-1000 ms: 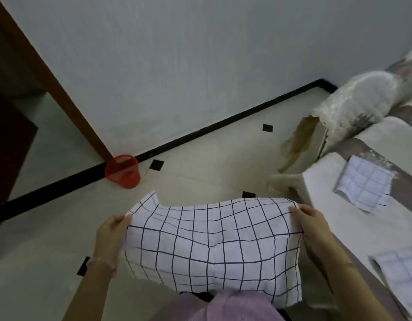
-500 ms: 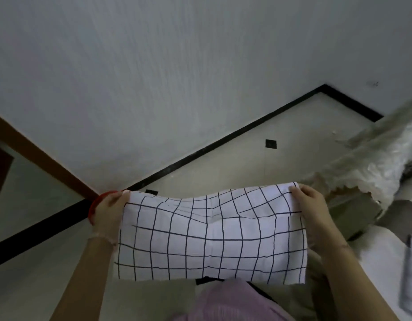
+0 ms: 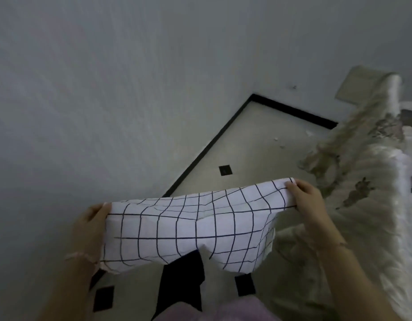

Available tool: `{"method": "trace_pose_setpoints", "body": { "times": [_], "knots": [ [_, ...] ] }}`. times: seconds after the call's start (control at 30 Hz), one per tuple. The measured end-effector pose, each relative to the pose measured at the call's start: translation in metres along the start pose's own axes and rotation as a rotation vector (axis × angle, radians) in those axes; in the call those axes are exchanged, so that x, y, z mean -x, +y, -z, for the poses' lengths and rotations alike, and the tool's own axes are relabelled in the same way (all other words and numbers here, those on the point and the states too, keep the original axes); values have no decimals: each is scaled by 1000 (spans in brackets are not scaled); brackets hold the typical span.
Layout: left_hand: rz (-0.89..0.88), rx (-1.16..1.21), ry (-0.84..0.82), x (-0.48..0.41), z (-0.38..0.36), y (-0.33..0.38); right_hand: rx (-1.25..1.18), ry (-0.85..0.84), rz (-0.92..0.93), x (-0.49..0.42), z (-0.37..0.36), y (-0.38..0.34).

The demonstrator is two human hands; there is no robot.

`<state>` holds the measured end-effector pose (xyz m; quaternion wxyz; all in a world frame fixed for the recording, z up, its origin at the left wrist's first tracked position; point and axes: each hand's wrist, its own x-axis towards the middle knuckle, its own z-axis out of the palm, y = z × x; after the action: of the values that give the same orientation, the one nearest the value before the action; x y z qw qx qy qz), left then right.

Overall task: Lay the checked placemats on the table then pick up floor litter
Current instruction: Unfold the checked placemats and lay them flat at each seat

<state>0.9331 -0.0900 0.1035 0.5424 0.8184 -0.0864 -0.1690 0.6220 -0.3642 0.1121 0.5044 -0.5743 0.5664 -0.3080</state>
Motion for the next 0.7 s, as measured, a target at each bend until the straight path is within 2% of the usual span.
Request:
{"method": "trace_pose_setpoints", "body": {
  "times": [0.23, 0.33, 0.43, 0.53, 0.7],
  "knots": [
    [-35, -31, -355, -164, -161, 72, -65, 230, -111, -104, -3, -12],
    [-118, -59, -506, -212, -239, 126, -70, 342, -143, -140, 3, -31],
    [-222, -77, -633, -243, -312, 184, -83, 509, -162, -168, 22, -52],
    [-245, -43, -736, -264, -383, 224, -100, 659, -134, -188, 40, -66],
    [-303, -63, -871, -270, -495, 257, -130, 789, -173, -237, 65, -72]
  ]
}}
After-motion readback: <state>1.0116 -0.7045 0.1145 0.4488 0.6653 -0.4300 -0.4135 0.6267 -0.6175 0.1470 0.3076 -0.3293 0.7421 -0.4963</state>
